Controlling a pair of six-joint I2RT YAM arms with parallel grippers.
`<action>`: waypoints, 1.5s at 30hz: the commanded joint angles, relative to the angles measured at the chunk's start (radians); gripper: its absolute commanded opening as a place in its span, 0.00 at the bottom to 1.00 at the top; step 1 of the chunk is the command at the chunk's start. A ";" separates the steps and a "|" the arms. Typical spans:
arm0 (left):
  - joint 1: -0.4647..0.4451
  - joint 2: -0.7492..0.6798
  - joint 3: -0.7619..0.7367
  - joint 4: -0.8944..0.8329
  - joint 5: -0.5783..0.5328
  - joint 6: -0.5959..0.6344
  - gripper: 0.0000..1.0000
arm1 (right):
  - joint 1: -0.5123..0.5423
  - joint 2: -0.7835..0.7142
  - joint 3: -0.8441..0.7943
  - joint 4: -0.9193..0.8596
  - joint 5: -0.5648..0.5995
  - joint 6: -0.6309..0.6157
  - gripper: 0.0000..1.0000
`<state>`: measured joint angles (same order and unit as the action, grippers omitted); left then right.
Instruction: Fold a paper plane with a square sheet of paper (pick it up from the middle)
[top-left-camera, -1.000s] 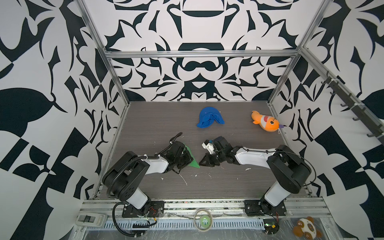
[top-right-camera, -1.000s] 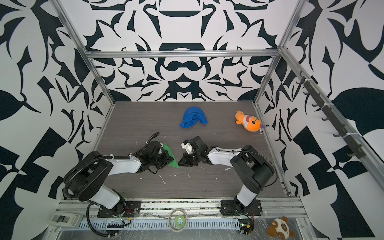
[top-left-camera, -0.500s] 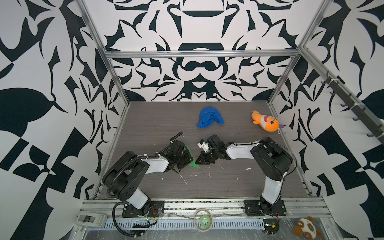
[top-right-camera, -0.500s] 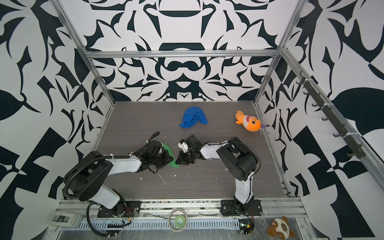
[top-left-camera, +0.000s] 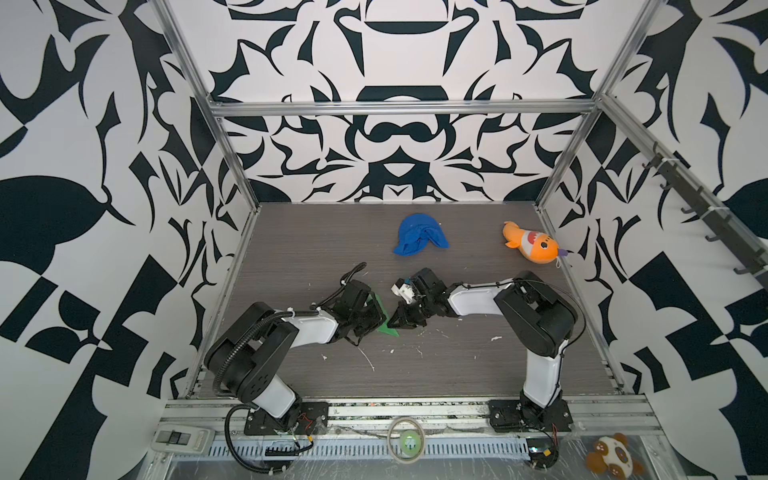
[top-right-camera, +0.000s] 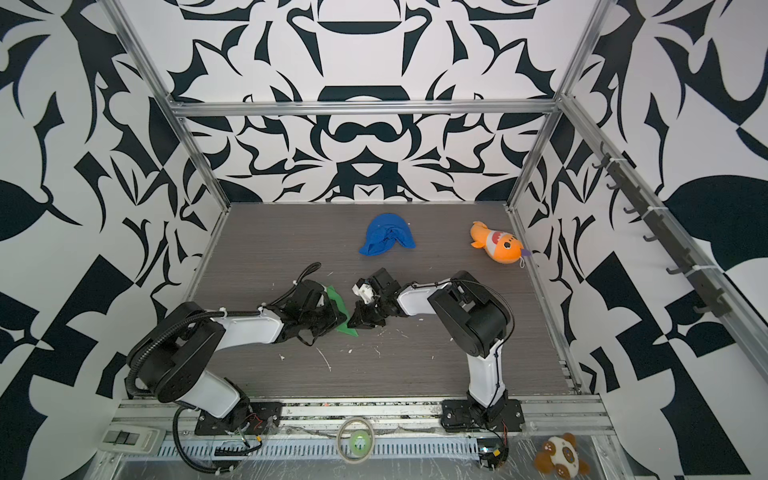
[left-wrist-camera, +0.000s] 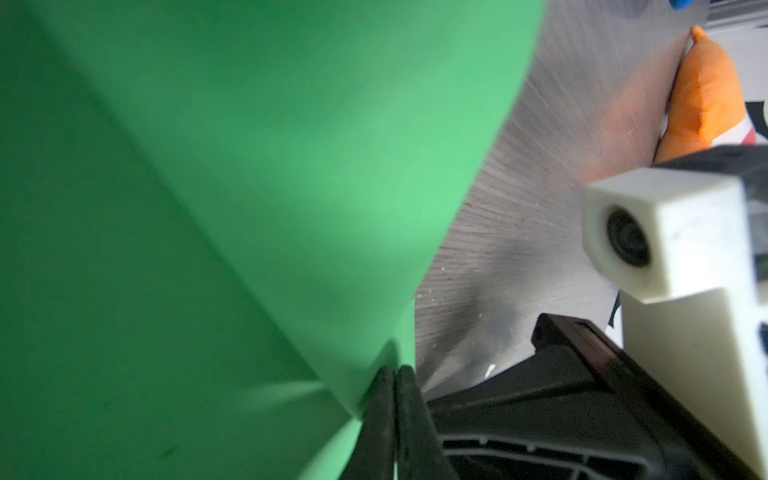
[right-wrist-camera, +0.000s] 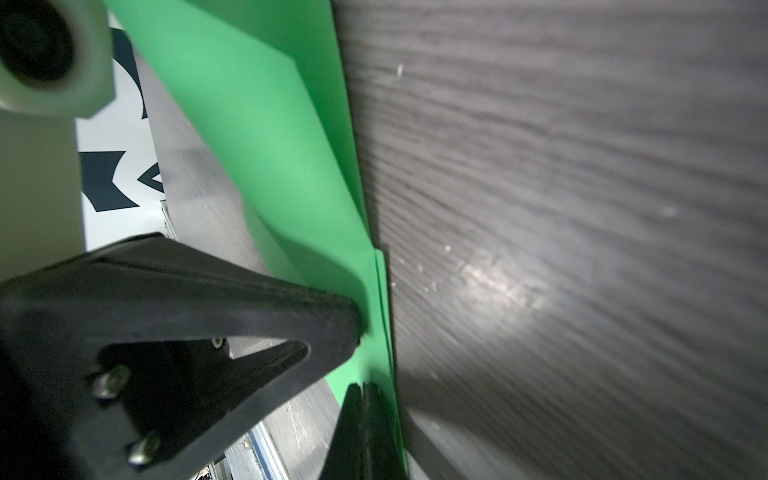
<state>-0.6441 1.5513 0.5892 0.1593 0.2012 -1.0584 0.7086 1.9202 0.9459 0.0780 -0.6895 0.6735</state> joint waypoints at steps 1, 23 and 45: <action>0.018 -0.095 0.110 -0.254 -0.030 0.167 0.15 | 0.003 0.011 -0.038 -0.069 0.068 -0.037 0.00; -0.028 -0.032 0.181 -0.364 -0.083 0.328 0.13 | 0.003 -0.103 -0.183 -0.115 0.099 -0.052 0.00; -0.028 0.048 0.200 -0.362 -0.134 0.325 0.12 | 0.003 -0.094 -0.179 -0.133 0.107 -0.062 0.00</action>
<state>-0.6701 1.5780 0.7788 -0.1974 0.0841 -0.7460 0.7086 1.8053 0.7929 0.0895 -0.6724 0.6308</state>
